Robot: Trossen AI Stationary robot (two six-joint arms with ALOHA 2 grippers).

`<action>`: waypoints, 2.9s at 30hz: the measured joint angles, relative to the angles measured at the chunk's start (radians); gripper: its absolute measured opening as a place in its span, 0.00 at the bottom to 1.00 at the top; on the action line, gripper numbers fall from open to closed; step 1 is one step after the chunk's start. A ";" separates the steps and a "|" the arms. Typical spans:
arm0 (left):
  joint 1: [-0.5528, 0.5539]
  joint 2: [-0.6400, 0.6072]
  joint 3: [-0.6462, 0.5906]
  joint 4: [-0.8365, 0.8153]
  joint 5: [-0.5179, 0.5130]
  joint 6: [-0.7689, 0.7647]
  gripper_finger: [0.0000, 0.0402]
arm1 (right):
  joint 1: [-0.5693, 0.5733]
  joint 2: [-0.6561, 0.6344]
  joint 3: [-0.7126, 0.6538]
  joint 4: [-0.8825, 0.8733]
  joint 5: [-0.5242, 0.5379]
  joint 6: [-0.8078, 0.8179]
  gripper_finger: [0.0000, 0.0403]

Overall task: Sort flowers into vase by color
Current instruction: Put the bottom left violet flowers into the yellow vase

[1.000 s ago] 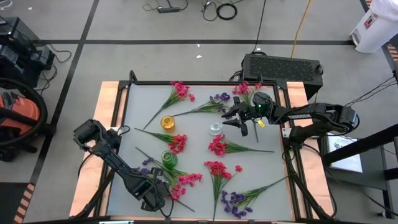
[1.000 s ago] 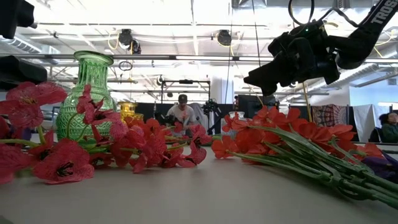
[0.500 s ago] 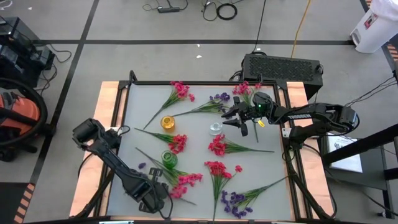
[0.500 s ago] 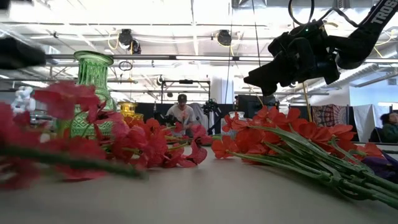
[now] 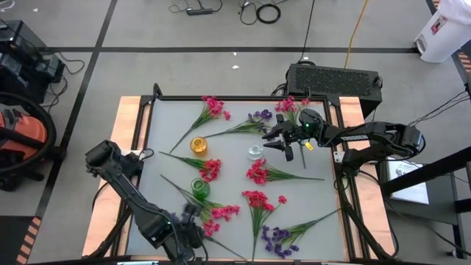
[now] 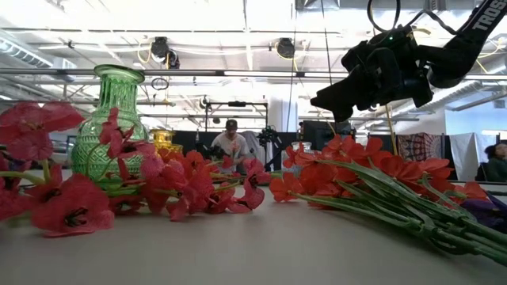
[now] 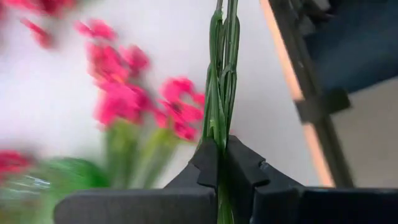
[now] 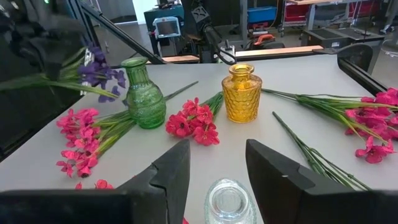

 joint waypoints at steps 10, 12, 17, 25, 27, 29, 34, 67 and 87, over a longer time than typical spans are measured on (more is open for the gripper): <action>0.053 -0.002 0.097 -0.350 -0.119 0.063 0.03 | 0.000 0.000 0.000 0.000 0.000 0.000 0.37; 0.072 -0.002 0.114 -0.427 -0.120 0.063 0.03 | 0.000 0.000 0.000 0.000 0.000 0.000 0.37; 0.124 -0.002 0.155 -0.560 -0.120 0.087 0.03 | 0.000 0.000 0.000 0.000 0.000 0.000 0.37; 0.213 -0.002 0.174 -0.629 -0.149 0.228 0.03 | 0.000 0.000 0.000 0.000 0.000 0.000 0.37; 0.232 -0.002 0.174 -0.651 -0.149 0.246 0.03 | 0.000 0.000 0.000 0.000 0.000 0.009 0.37; 0.251 -0.002 0.174 -0.652 -0.150 0.273 0.03 | 0.000 0.000 0.000 0.000 0.000 0.029 0.37; 0.286 -0.002 0.174 -0.654 -0.182 0.345 0.03 | 0.000 0.000 0.000 0.008 0.000 0.135 0.37; 0.613 -0.089 0.174 -0.655 -0.377 0.804 0.03 | 0.268 0.000 0.442 -0.496 0.221 0.048 0.37; 0.623 -0.089 0.173 -0.223 -0.538 1.103 0.03 | 0.406 0.000 0.489 -0.626 0.477 0.043 0.37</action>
